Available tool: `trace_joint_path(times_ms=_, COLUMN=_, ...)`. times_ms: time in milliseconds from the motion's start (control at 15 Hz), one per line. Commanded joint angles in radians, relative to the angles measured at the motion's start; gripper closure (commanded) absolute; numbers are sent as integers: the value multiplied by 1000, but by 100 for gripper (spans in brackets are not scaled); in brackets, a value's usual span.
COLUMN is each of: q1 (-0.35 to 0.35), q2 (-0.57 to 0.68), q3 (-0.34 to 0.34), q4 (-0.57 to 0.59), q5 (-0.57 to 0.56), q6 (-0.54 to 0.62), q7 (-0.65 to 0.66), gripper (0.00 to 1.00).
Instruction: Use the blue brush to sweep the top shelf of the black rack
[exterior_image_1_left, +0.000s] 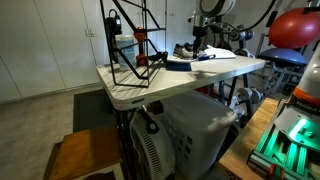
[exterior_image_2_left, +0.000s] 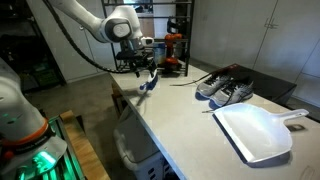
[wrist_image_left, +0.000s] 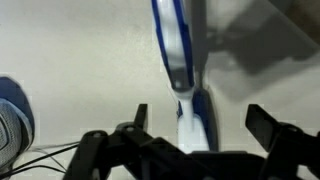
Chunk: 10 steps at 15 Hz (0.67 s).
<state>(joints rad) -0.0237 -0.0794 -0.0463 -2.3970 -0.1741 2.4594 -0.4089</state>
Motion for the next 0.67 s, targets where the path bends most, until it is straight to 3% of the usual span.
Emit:
trace_joint_path(times_ms=0, q1=1, q2=49, q3=-15, q4=44, q5=94, q6=8, q7=-104, gripper=0)
trace_joint_path(times_ms=600, q1=-3, q2=147, q3=10, q4=137, q5=116, q6=34, q7=-174, gripper=0)
